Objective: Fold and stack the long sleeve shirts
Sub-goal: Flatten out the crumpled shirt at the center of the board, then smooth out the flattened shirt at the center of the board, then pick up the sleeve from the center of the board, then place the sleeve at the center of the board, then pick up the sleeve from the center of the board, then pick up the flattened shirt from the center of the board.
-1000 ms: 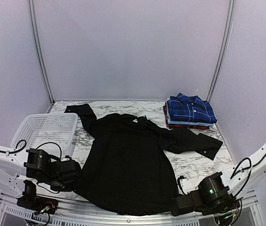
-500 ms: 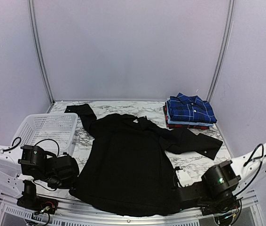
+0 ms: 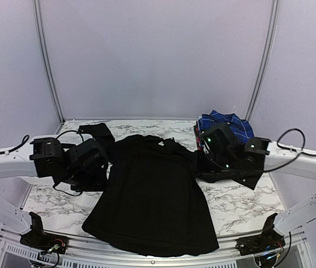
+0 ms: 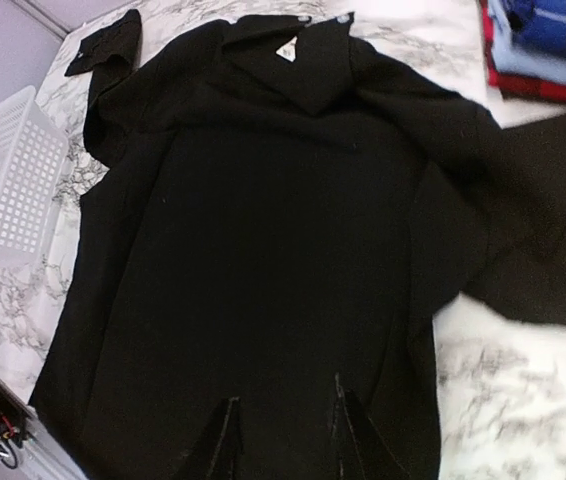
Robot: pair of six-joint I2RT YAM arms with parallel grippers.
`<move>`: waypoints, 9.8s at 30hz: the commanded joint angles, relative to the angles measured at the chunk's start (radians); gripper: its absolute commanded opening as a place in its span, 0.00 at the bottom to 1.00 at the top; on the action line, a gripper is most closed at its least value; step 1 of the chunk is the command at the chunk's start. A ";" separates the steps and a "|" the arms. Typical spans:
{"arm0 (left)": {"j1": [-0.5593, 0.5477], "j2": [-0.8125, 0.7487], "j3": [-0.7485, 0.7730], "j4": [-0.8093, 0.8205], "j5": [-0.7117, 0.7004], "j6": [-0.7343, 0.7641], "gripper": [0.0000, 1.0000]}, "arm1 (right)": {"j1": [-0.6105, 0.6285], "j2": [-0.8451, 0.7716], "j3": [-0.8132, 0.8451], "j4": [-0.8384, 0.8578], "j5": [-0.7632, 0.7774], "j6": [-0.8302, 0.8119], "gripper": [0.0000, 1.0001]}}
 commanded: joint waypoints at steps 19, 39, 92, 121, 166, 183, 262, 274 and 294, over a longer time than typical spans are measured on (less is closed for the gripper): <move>0.221 0.567 0.177 0.433 0.244 0.367 0.50 | -0.380 0.880 0.474 0.421 -0.334 -0.364 0.09; 0.225 0.590 0.069 0.438 0.238 0.366 0.48 | -0.537 1.213 0.977 0.366 -0.457 -0.332 0.17; 0.609 0.655 0.393 0.413 0.151 0.442 0.59 | -0.468 1.017 0.717 0.373 -0.452 -0.492 0.49; 0.667 1.271 1.140 0.306 -0.187 0.148 0.57 | -0.391 0.769 0.601 0.363 -0.490 -0.574 0.53; 0.699 1.252 1.101 0.343 -0.055 0.077 0.61 | -0.391 0.704 0.519 0.377 -0.476 -0.572 0.52; 0.672 1.178 1.157 0.393 -0.117 0.275 0.00 | -0.390 0.680 0.513 0.361 -0.465 -0.575 0.51; 0.043 -0.200 -0.507 0.170 0.197 -0.147 0.48 | -0.143 0.748 0.658 0.254 0.045 -0.521 0.00; -0.041 -0.109 -0.511 0.171 0.193 -0.183 0.38 | -0.151 0.762 0.742 0.390 -0.017 -0.600 0.00; -0.169 -0.024 -0.186 0.167 0.243 0.126 0.00 | -0.188 0.642 0.672 0.948 0.081 -0.963 0.00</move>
